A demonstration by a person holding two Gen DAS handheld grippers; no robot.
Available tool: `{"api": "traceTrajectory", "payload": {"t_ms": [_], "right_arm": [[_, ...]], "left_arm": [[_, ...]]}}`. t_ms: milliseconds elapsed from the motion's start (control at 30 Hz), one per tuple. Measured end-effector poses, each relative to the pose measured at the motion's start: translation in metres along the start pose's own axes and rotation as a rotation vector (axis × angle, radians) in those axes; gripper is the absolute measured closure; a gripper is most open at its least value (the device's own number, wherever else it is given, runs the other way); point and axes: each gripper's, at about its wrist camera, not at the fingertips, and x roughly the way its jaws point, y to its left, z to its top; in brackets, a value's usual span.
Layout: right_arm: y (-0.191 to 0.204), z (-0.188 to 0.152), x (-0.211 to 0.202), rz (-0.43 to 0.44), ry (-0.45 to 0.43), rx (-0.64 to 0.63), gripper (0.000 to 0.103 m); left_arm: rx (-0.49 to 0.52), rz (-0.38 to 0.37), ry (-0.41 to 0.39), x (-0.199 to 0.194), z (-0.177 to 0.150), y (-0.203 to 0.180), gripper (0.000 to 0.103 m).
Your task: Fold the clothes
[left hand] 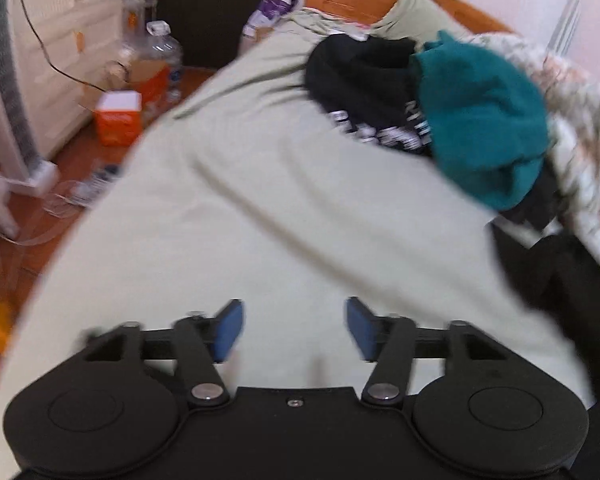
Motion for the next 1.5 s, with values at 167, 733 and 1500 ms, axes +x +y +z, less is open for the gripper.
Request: {"api": "traceTrajectory", "payload": {"t_ms": [167, 733, 1500], "right_arm": [[0.020, 0.024, 0.022, 0.046, -0.041, -0.043, 0.042], [-0.038, 0.044, 0.093, 0.258, 0.042, 0.159, 0.042], [-0.051, 0.036, 0.103, 0.253, 0.071, 0.290, 0.042]], "left_arm": [[0.049, -0.147, 0.019, 0.045, 0.022, -0.060, 0.025], [-0.098, -0.220, 0.117, 0.196, 0.041, -0.183, 0.023], [0.083, -0.163, -0.059, 0.159, 0.057, -0.209, 0.097]]}}
